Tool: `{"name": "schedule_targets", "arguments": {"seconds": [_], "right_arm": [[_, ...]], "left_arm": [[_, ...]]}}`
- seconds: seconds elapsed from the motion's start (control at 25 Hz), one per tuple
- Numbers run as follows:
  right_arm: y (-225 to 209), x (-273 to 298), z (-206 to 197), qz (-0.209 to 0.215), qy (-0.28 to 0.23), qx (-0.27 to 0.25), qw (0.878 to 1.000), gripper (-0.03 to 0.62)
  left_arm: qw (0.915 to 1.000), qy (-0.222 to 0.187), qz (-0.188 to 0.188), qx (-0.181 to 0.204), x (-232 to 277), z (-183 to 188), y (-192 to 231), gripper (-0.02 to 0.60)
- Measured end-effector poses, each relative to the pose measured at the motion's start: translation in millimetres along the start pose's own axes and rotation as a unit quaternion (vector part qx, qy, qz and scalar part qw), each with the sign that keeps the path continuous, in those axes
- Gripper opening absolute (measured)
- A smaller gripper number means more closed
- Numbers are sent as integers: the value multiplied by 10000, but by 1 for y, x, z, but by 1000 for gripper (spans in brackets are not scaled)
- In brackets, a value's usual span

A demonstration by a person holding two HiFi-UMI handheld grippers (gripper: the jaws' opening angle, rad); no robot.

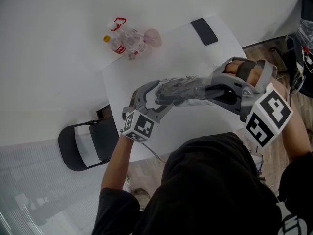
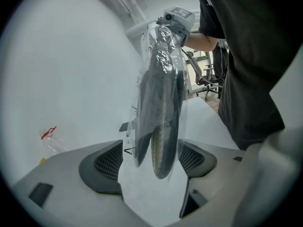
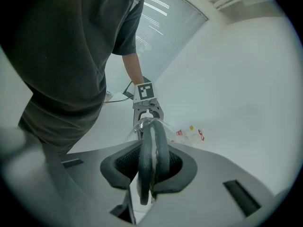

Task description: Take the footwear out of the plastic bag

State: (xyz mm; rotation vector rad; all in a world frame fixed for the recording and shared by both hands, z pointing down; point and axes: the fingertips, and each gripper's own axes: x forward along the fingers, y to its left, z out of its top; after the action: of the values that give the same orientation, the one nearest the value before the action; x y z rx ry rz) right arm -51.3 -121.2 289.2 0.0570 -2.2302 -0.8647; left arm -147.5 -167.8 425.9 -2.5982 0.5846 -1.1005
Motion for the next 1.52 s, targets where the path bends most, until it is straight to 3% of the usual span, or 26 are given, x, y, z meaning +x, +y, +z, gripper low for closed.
{"name": "schedule_targets", "arguments": {"seconds": [0.2,0.36,0.56,0.68,0.72,0.76,0.8,1.24,1.52], "right_arm": [[3,-3,-6,49,53,132,9999,80],[3,-3,-10,-8,81,182,9998,78],[1,-4,6,78,-240,227,9994,78],[-3,0,15,142,-441,296,9985,78],[-4,0,18,154,-495,327,9981,78],[-3,0,19,164,-528,359,9978,78],[-1,-1,20,175,-543,391,9976,80],[13,2,18,269,-469,369,9979,80],[-3,-9,8,202,-563,615,9963,80]], "left_arm": [[9978,-534,60,-380,-12,11,8,433],[9974,-524,138,-469,-14,7,12,466],[9993,110,-4,362,10,-2,-4,467],[9981,306,-330,423,11,-6,-12,462],[9979,313,-325,468,9,-6,-12,409],[9977,303,-270,541,7,-4,-12,211],[9976,282,-217,590,6,-2,-13,152],[9989,280,-259,287,4,-12,-26,138],[9980,597,-190,37,5,-38,-15,136]]}}
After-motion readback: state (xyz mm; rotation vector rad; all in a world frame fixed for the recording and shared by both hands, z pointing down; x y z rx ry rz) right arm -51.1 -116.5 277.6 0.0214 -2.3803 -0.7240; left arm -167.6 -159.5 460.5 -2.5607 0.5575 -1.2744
